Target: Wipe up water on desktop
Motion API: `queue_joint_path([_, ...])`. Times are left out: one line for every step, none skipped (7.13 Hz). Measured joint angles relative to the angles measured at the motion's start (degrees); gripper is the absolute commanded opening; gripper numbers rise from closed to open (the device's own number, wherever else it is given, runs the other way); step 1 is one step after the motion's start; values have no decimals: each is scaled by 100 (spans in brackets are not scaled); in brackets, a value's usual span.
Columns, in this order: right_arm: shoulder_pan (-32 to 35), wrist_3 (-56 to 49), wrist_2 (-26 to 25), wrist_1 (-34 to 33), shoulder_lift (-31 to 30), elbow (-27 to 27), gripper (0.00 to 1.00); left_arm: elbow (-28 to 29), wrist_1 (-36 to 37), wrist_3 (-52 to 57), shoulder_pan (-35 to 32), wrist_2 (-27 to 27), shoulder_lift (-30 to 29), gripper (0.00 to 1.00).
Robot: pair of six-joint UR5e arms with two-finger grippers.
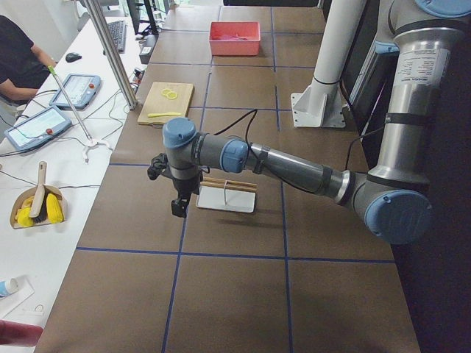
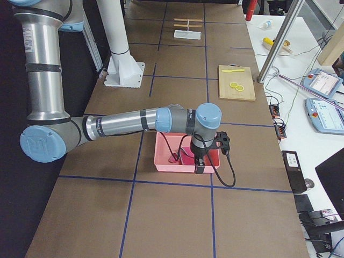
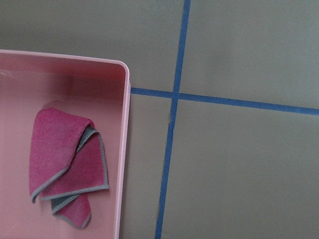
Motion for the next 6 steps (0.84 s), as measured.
queue_joint_path([19,-56,-5,3,-13,-26,100,330,164,292,-167,-131,-31,100])
queue_joint_path([21,-73,-3,9,-39,-31,100,385,287,394,-230,-174,-16,100])
queue_joint_path([23,-75,2,19,-70,-33,100,307,372,418,-256,-176,18,100])
queue_joint_path([23,-76,4,29,-91,-37,100,245,444,417,-259,-168,29,100])
queue_joint_path([23,-76,7,38,-119,-40,100,215,483,412,-258,-162,29,100])
queue_joint_path([23,-76,15,48,-162,-40,100,205,485,416,-258,-165,37,100])
